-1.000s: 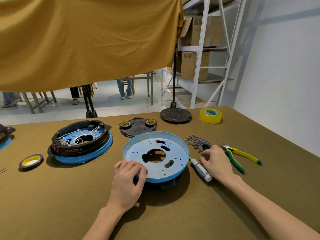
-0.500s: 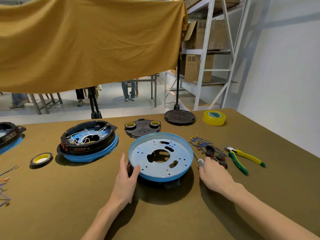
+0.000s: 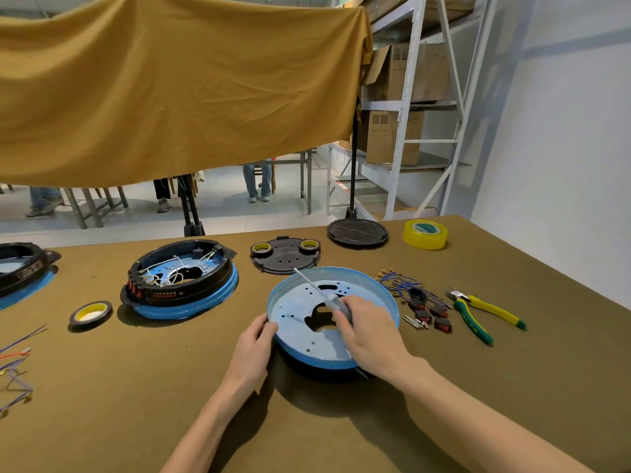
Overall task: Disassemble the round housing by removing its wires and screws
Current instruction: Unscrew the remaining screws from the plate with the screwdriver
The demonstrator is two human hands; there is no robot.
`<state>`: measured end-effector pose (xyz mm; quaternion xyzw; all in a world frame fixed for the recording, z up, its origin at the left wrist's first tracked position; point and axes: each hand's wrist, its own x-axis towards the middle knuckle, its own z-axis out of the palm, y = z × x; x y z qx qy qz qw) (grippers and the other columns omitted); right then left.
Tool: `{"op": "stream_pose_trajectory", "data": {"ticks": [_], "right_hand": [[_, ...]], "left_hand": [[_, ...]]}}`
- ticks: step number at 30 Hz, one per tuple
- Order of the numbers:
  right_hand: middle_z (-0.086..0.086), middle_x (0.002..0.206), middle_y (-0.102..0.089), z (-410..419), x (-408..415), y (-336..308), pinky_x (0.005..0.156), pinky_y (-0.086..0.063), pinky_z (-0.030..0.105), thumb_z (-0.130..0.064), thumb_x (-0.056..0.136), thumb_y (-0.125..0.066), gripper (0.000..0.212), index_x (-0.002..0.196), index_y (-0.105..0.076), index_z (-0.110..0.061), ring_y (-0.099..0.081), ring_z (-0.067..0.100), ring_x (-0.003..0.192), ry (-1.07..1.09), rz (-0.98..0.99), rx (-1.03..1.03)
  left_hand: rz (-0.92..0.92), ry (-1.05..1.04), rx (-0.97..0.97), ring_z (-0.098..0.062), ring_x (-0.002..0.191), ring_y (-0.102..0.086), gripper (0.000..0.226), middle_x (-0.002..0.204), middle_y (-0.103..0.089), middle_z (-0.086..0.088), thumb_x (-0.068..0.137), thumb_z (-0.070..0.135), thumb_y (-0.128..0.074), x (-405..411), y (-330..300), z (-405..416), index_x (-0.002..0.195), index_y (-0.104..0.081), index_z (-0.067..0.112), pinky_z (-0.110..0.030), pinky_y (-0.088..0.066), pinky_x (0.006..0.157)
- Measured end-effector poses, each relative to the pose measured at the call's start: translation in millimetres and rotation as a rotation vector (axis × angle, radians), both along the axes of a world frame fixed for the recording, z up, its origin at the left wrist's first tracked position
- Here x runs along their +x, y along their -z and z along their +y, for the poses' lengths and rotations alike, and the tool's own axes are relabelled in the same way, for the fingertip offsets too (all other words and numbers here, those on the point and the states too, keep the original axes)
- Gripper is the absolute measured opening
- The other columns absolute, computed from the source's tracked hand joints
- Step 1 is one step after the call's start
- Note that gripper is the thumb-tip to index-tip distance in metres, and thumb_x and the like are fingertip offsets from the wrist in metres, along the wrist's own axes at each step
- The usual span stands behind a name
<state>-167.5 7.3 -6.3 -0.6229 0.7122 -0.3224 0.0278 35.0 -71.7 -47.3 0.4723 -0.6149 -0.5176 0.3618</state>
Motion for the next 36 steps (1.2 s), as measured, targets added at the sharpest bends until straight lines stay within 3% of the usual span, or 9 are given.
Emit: {"op": "stream_pose_trajectory", "data": {"ticks": [5, 7, 10, 12, 20, 24, 29, 33, 36], "right_hand": [[-0.019, 0.091, -0.057, 15.9, 0.2, 15.8, 0.065, -0.043, 0.019, -0.041, 0.101, -0.054, 0.008, 0.106, -0.057, -0.036, -0.055, 0.004, 0.082, -0.006, -0.102, -0.102], [-0.024, 0.096, -0.054, 26.0, -3.7, 22.4, 0.07, -0.043, 0.019, -0.039, 0.1, -0.056, 0.009, 0.109, -0.055, -0.038, -0.054, 0.003, 0.089, -0.059, -0.124, -0.135], [-0.027, 0.101, -0.05, 35.4, -10.2, 28.7, 0.078, -0.043, 0.017, -0.034, 0.101, -0.058, 0.013, 0.112, -0.053, -0.038, -0.052, 0.004, 0.098, -0.082, -0.176, -0.165], [-0.026, 0.104, -0.051, 37.2, -14.6, 29.3, 0.083, -0.043, 0.016, -0.032, 0.1, -0.061, 0.017, 0.115, -0.055, -0.036, -0.052, 0.004, 0.103, -0.069, -0.2, -0.171], [-0.018, 0.096, -0.058, 21.2, -25.5, -8.8, 0.074, -0.042, 0.011, -0.03, 0.097, -0.066, 0.013, 0.109, -0.065, -0.032, -0.058, 0.003, 0.09, -0.123, -0.241, -0.182], [-0.013, 0.089, -0.061, 14.7, -14.7, -26.0, 0.066, -0.042, 0.016, -0.039, 0.098, -0.062, 0.004, 0.098, -0.061, -0.035, -0.058, 0.004, 0.08, -0.144, -0.245, -0.071], [-0.007, 0.064, -0.049, 7.7, 18.0, -39.7, 0.054, -0.034, 0.026, -0.063, 0.093, -0.057, 0.048, 0.063, -0.053, -0.025, -0.048, 0.008, 0.058, -0.132, -0.089, 0.049], [-0.007, 0.071, -0.048, 6.8, 38.6, -50.2, 0.054, -0.031, 0.026, -0.071, 0.077, -0.068, 0.05, 0.068, -0.05, -0.025, -0.045, 0.01, 0.061, -0.166, 0.12, 0.07], [-0.008, 0.07, -0.052, 7.9, 49.7, -52.9, 0.055, -0.034, 0.025, -0.06, 0.07, -0.08, 0.045, 0.077, -0.051, -0.026, -0.047, 0.009, 0.064, -0.213, 0.116, 0.193]], "left_hand": [[0.278, -0.001, 0.221, -0.027, 0.121, -0.064, 0.026, 0.126, -0.069, -0.01, 0.102, 0.031, -0.058, 0.2, -12.0, -4.9, 0.127, -0.058, 0.02, -0.036, -0.053, 0.094], [0.341, -0.011, 0.241, -0.029, 0.117, -0.066, 0.041, 0.122, -0.07, -0.013, 0.095, 0.043, -0.068, -3.8, -19.4, -6.8, 0.125, -0.059, 0.017, -0.038, -0.055, 0.089], [0.288, 0.045, 0.214, -0.022, 0.115, -0.067, 0.07, 0.117, -0.077, -0.003, 0.071, 0.067, -0.081, -8.5, -25.2, -13.9, 0.12, -0.068, 0.018, -0.041, -0.051, 0.101], [0.32, 0.121, 0.245, -0.021, 0.115, -0.071, 0.081, 0.116, -0.079, -0.002, 0.057, 0.067, -0.088, -6.6, -27.1, -20.2, 0.118, -0.071, 0.018, -0.041, -0.051, 0.104], [0.397, 0.193, 0.334, -0.021, 0.111, -0.075, 0.096, 0.118, -0.078, -0.009, 0.049, 0.052, -0.101, 10.6, -17.4, -24.9, 0.126, -0.061, 0.013, -0.032, -0.064, 0.084], [0.284, 0.196, 0.485, -0.029, 0.106, -0.077, 0.085, 0.114, -0.078, -0.017, 0.063, 0.048, -0.093, 16.9, -27.8, -19.9, 0.127, -0.058, 0.005, -0.036, -0.065, 0.078], [0.132, 0.222, 0.516, -0.027, 0.107, -0.075, 0.094, 0.119, -0.075, -0.016, 0.067, 0.06, -0.083, 20.2, -35.2, -12.1, 0.137, -0.054, 0.005, -0.037, -0.064, 0.083], [0.042, 0.187, 0.464, -0.027, 0.113, -0.069, 0.112, 0.131, -0.067, -0.016, 0.059, 0.075, -0.076, 19.2, -36.6, -6.7, 0.144, -0.051, 0.005, -0.035, -0.064, 0.082], [0.073, 0.148, 0.484, -0.026, 0.104, -0.076, 0.103, 0.112, -0.075, -0.011, 0.061, 0.078, -0.071, 18.9, -34.7, -1.1, 0.132, -0.06, 0.004, -0.035, -0.065, 0.077]]}}
